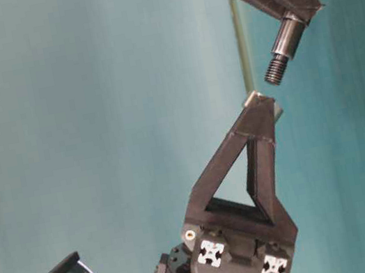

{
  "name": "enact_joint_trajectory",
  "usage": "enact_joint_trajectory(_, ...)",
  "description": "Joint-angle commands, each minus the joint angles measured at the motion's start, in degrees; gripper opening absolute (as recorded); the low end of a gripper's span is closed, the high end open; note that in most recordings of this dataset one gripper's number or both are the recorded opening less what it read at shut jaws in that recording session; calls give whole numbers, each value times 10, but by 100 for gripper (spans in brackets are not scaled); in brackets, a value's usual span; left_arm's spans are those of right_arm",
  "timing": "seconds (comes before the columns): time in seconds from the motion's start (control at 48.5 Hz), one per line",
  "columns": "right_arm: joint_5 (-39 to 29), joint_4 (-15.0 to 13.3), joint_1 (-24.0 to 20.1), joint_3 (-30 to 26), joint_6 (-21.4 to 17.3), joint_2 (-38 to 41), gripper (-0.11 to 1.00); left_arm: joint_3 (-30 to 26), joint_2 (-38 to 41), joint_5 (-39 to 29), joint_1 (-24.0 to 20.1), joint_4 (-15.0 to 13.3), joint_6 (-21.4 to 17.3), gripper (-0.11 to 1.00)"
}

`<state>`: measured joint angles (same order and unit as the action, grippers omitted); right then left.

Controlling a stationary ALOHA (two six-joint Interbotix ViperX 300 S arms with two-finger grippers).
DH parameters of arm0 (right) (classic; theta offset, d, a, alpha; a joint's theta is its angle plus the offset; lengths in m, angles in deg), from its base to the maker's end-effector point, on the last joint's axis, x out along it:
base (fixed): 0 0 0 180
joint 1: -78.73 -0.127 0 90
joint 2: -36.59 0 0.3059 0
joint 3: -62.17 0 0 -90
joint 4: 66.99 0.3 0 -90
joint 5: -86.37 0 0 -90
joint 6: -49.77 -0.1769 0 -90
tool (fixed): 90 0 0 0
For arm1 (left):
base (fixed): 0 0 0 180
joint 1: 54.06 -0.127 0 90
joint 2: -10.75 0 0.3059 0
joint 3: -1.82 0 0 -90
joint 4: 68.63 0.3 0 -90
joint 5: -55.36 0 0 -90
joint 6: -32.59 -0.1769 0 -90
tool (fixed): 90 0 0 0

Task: Insert the washer onto the shaft with both hands.
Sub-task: 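Bring the washer toward the shaft tip, aligning its hole with the shaft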

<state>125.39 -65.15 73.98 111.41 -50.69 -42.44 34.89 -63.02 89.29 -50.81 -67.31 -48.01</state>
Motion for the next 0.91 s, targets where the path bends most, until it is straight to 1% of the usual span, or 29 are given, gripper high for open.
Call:
enact_joint_trajectory(0.0, 8, 1, -4, -11, -6, -2, 0, -11, -1, 4, 2, 2, 1, 37)
enact_joint_trajectory(0.887, 8, 1, -6, -21, -6, 4, 0, -33, 27, 4, 6, 2, 2, 37)
